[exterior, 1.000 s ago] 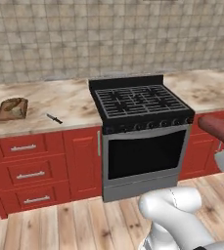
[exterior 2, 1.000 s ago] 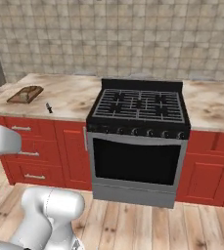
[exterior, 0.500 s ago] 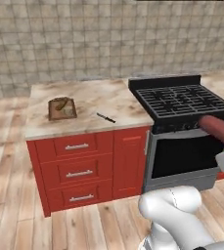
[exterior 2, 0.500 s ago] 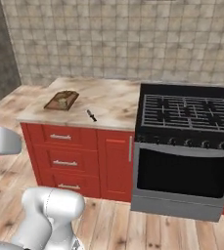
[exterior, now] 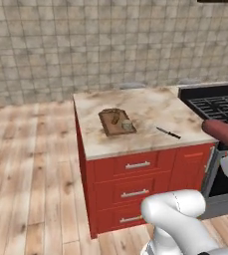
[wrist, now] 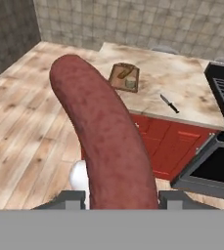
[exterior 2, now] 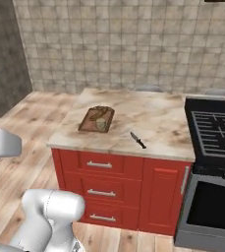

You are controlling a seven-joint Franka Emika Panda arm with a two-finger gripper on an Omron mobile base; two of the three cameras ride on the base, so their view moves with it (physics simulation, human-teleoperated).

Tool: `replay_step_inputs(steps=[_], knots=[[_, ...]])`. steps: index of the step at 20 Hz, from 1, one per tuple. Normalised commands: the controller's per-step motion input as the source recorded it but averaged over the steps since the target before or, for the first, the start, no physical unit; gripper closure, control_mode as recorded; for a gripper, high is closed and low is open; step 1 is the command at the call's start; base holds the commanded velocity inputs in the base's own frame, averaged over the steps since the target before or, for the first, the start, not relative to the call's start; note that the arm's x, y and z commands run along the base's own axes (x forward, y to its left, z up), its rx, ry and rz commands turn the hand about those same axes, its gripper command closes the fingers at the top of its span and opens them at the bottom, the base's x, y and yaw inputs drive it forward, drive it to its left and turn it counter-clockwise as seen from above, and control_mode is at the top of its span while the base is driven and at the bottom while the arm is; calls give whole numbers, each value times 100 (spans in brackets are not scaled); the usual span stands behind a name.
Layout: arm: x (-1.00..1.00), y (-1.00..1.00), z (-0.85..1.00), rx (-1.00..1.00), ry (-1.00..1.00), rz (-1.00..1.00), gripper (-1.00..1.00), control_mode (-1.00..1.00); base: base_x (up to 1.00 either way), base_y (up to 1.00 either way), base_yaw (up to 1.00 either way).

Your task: Retrieve the sausage and cheese from the fridge and place them on the cutting board on the counter.

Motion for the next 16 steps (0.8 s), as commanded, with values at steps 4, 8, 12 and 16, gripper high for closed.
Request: replay_step_inputs(steps=[4, 8, 12, 16], knots=[[0, 0, 0, 0, 0, 0, 100, 100, 87, 87, 0], [0, 0, 0, 0, 0, 0, 100, 100, 65, 27, 0], [0, 0, 0, 0, 0, 0, 100, 100, 71, -15, 0], [0, 0, 0, 0, 0, 0, 100, 100, 41, -56, -1]])
